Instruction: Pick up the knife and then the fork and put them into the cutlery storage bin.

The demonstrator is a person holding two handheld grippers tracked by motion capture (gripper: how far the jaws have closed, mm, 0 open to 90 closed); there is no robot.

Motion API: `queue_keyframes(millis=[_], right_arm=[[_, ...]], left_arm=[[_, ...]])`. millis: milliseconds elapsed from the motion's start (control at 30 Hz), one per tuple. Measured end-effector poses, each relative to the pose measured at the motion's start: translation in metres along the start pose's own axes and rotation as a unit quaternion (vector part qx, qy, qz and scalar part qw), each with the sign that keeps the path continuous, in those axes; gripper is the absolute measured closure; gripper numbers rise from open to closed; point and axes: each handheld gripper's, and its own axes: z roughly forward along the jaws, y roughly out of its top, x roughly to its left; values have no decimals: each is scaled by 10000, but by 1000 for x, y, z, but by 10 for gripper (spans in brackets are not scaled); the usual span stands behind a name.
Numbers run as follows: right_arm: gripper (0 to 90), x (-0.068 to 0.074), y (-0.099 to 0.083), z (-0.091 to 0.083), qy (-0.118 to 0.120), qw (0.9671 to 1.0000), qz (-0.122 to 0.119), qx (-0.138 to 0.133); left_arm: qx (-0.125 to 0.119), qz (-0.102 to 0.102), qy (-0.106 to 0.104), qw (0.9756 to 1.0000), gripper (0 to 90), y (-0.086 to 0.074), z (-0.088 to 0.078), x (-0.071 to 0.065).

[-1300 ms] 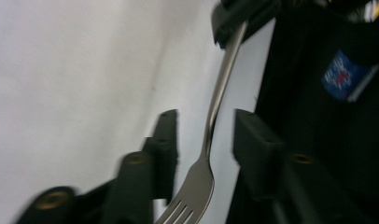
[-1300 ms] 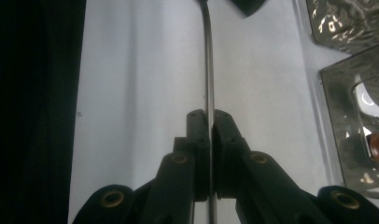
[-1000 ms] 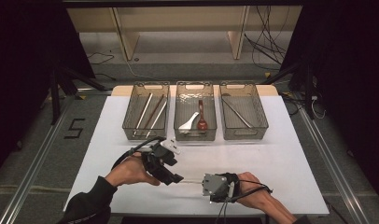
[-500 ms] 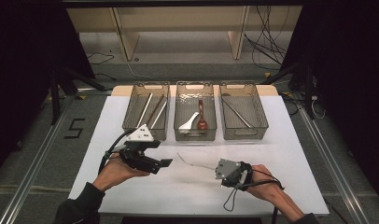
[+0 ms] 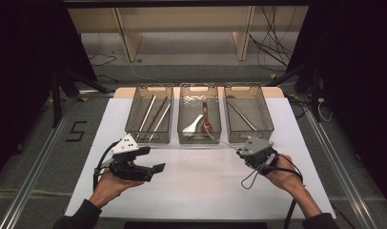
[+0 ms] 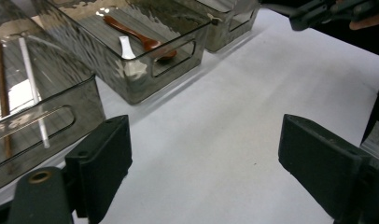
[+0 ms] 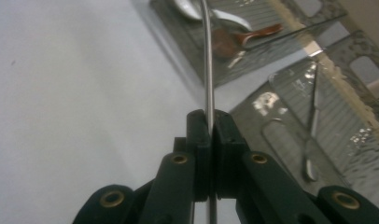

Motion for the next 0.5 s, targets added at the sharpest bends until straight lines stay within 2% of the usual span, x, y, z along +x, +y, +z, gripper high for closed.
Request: queue_keyframes(millis=[100, 200, 500], right_arm=[[874, -14, 1, 0, -95, 9997, 204, -12], [874, -28, 3, 1, -103, 9984, 552, -38], [874, -55, 11, 11, -255, 9946, 1009, 5]], left_arm=[[-7, -4, 74, 10000, 166, -1, -1, 1], [-120, -87, 125, 9998, 164, -2, -3, 1], [-132, -16, 177, 9998, 162, -6, -2, 3]])
